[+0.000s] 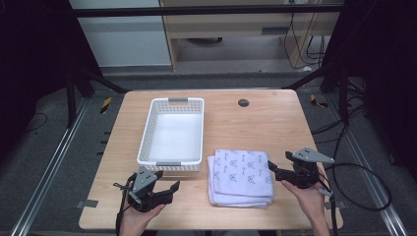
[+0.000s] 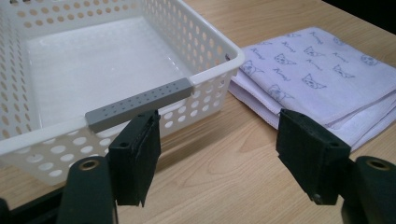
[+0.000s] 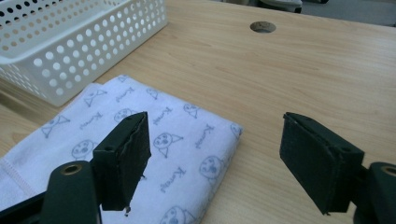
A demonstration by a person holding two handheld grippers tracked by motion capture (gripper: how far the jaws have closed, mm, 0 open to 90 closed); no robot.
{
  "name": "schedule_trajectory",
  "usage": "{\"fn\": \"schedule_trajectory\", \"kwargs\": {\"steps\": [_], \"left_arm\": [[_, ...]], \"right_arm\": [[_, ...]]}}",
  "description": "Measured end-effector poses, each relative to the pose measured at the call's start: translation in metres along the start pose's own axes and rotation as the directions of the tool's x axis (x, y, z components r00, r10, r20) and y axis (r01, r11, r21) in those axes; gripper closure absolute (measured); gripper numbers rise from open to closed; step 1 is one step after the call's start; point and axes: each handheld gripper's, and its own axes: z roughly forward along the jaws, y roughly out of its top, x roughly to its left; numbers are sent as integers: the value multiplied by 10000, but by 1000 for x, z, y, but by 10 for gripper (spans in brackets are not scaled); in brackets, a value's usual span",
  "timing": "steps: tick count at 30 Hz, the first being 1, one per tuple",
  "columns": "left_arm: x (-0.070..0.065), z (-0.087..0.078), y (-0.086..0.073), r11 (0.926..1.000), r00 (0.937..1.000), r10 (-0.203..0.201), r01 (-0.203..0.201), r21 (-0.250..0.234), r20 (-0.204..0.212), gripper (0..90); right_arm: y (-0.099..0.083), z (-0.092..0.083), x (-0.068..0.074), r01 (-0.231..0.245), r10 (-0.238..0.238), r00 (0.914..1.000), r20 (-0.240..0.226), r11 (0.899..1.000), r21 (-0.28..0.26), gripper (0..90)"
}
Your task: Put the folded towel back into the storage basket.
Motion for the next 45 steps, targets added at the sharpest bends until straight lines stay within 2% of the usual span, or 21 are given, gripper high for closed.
{"fn": "schedule_trajectory", "kwargs": {"steps": [9,19,27,32,45], "left_arm": [[-12,10,11,10000,9997,78,-78,-7,236,305],[-26,24,21,9999,9987,134,-135,20,483,313],[-34,34,23,9997,9979,180,-188,123,625,318],[-39,41,22,9992,9975,291,-308,254,648,318],[-54,66,15,9956,9948,403,-479,800,931,323]], "right_arm": [[16,3,1,-4,3,10000,-60,9998,-193,244],[24,11,-2,-173,171,9998,-46,9995,-259,244],[23,19,-5,-294,293,9996,-59,9994,-187,247],[21,23,-6,-204,204,9998,-14,9998,-39,252],[12,34,-11,-265,264,9996,34,9990,361,277]]}}
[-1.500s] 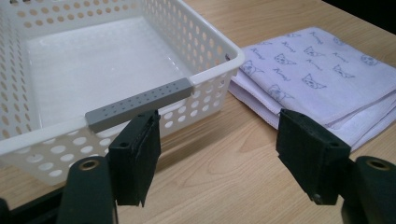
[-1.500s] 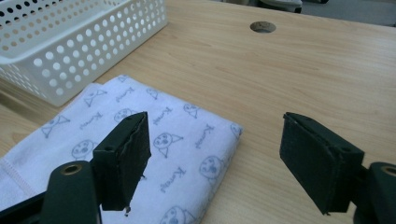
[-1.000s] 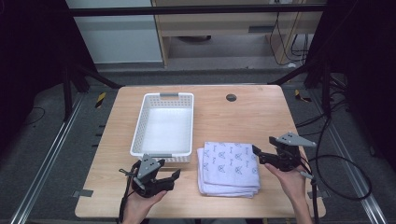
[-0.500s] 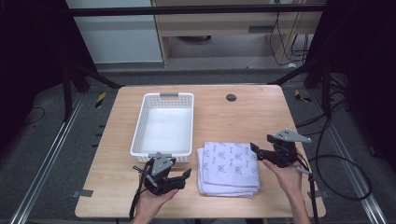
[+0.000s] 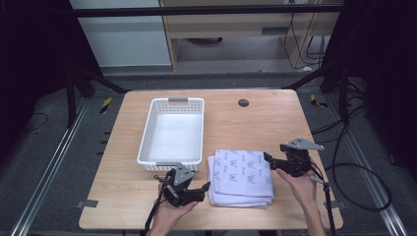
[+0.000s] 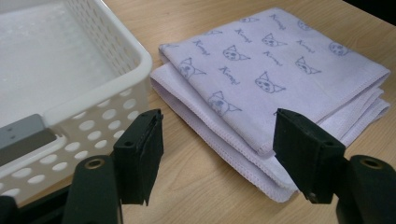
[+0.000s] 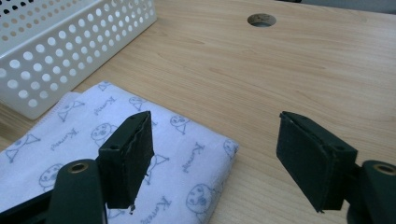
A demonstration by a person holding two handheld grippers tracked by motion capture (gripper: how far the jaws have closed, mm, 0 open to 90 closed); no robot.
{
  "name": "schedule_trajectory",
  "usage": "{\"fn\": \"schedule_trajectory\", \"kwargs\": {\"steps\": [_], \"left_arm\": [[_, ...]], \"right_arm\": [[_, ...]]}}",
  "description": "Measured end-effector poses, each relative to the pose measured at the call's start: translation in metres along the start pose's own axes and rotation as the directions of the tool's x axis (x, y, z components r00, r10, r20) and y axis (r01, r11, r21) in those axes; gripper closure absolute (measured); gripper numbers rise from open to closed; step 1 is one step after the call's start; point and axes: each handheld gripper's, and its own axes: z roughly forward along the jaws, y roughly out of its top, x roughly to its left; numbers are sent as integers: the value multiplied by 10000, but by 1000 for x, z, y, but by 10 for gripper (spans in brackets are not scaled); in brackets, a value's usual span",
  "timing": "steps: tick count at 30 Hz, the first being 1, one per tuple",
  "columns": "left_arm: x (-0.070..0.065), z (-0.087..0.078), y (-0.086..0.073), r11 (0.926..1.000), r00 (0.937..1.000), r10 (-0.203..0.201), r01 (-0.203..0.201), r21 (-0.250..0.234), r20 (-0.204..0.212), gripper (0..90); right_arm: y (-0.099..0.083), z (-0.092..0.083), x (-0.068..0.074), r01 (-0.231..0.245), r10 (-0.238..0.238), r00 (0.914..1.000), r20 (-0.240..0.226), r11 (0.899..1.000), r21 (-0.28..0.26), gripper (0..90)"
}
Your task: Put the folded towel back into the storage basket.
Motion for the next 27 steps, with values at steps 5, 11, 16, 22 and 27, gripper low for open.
{"fn": "schedule_trajectory", "kwargs": {"steps": [5,11,16,22,27], "left_arm": [[-2,5,0,10000,9999,-70,70,25,101,321],[-5,15,-2,9998,9999,-73,71,183,105,322],[-7,23,-3,9994,10000,-32,32,347,21,326],[-7,31,-6,9985,10000,10,-9,541,-14,326],[-8,38,-7,9979,10000,34,-31,642,-56,323]], "right_arm": [[-3,5,-1,52,-52,10000,-11,9999,145,305],[-7,9,-2,64,-63,10000,-40,9995,311,324],[-10,13,-4,6,-4,10000,-22,9988,490,332],[-14,18,-6,83,-82,10000,-20,9978,658,337],[-17,23,-7,29,-29,10000,2,9971,766,344]]}}
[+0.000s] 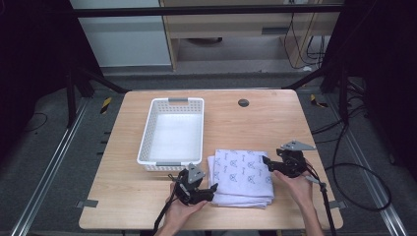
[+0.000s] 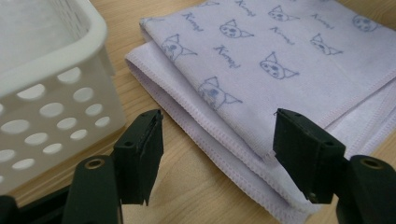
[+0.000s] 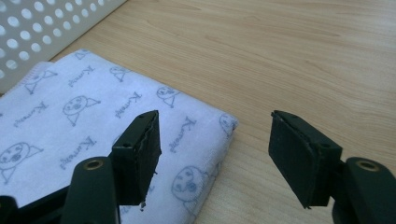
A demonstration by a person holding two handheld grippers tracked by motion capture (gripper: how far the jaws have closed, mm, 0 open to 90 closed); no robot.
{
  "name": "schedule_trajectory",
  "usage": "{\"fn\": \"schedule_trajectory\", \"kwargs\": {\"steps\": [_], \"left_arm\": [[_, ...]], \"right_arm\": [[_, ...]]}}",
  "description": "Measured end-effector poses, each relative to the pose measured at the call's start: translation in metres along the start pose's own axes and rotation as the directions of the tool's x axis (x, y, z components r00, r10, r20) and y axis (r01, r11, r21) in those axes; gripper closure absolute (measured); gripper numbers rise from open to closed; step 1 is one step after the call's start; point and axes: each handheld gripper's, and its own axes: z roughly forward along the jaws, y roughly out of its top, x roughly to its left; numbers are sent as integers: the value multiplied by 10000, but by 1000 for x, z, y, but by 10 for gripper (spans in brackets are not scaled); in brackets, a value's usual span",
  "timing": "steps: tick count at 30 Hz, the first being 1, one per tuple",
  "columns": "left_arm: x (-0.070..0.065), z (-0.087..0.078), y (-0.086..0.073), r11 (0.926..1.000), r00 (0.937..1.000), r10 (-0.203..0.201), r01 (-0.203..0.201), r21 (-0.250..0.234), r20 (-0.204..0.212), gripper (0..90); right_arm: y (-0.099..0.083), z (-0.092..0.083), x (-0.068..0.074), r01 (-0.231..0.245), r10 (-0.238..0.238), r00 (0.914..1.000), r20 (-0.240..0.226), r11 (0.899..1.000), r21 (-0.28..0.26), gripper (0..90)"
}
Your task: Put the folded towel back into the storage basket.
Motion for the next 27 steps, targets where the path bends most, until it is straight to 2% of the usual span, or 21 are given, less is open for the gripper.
{"fn": "schedule_trajectory", "kwargs": {"steps": [6,13,22,26,27], "left_arm": [[0,7,-1,9999,10000,7,-7,144,-16,319],[-2,16,-1,9995,10000,-10,8,301,68,308],[-6,26,-4,9982,9999,101,-104,595,47,302],[-5,28,-4,9980,10000,23,-25,630,40,295],[-5,29,-5,9981,9999,-112,105,610,100,294]], "right_arm": [[-3,5,-1,50,-50,10000,-18,9999,159,362],[-7,14,-1,-169,172,9998,-64,9990,408,384],[-10,24,1,-8,22,9998,-183,9972,753,406],[-11,27,2,84,-63,9997,-241,9959,900,416],[-12,28,3,-18,44,9996,-270,9956,939,423]]}}
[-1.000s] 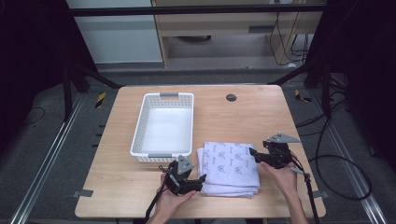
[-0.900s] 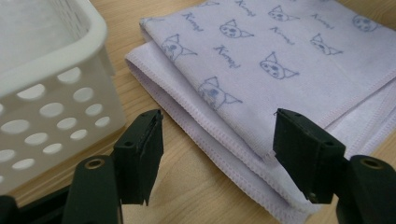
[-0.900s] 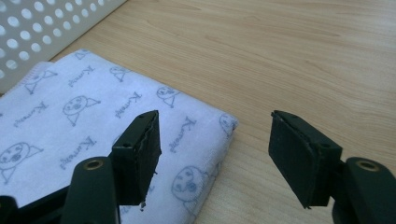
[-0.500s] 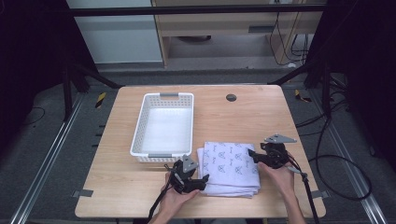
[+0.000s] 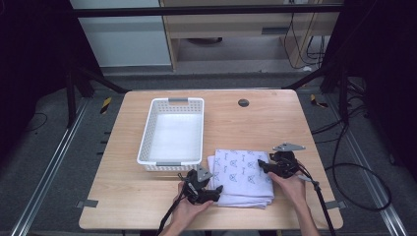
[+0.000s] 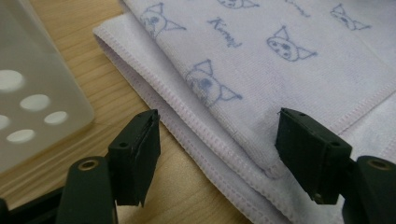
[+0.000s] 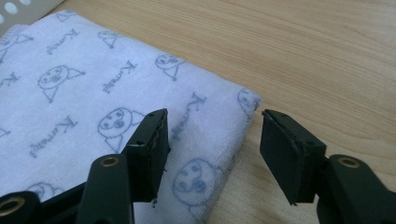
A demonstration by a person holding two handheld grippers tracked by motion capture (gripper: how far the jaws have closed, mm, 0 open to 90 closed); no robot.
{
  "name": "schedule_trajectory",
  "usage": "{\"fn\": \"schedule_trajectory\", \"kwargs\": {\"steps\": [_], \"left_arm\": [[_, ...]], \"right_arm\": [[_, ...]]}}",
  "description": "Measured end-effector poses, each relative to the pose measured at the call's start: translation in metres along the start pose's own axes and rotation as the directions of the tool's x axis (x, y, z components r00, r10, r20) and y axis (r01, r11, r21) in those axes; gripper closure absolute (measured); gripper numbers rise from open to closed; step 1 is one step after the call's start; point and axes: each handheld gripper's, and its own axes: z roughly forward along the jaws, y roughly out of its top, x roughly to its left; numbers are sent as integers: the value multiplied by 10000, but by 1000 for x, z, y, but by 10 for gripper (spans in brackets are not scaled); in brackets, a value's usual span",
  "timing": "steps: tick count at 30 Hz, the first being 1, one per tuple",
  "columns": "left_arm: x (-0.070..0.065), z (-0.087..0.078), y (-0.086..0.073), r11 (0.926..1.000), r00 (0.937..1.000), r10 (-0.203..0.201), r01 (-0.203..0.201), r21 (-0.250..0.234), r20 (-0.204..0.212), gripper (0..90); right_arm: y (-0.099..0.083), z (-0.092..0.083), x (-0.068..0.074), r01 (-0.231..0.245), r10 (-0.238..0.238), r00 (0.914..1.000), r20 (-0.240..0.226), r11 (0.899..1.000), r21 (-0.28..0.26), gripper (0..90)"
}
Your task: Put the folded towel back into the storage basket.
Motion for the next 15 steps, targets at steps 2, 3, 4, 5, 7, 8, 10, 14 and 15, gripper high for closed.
{"fn": "schedule_trajectory", "kwargs": {"steps": [2,3,4,5,7,8,10,14,15], "left_arm": [[1,1,-1,9999,9999,-120,119,31,96,294],[2,2,-1,9998,9997,-208,207,27,148,293],[3,2,-1,9997,9995,-242,241,52,182,293],[3,3,-1,9995,9993,-314,314,37,217,293],[5,3,-2,9991,9987,-422,420,93,270,293],[5,3,-2,9988,9984,-475,472,103,301,293],[5,3,-2,9988,9983,-488,485,93,305,293],[4,4,-2,9991,9987,-425,422,90,295,298],[4,4,-1,9991,9988,-410,407,119,258,298]], "right_arm": [[0,1,0,37,-37,10000,12,10000,32,426],[-1,1,0,43,-43,10000,8,10000,59,428],[-1,2,0,48,-48,10000,39,10000,78,430],[-1,2,0,69,-69,10000,44,9999,81,430],[-1,3,0,20,-20,10000,1,9999,98,438],[-1,3,0,46,-46,10000,-1,9999,125,439],[-1,4,0,38,-38,10000,-19,9999,133,442],[-2,6,0,-5,6,10000,-37,9997,249,460],[-2,6,0,-5,6,10000,-37,9997,249,460]]}}
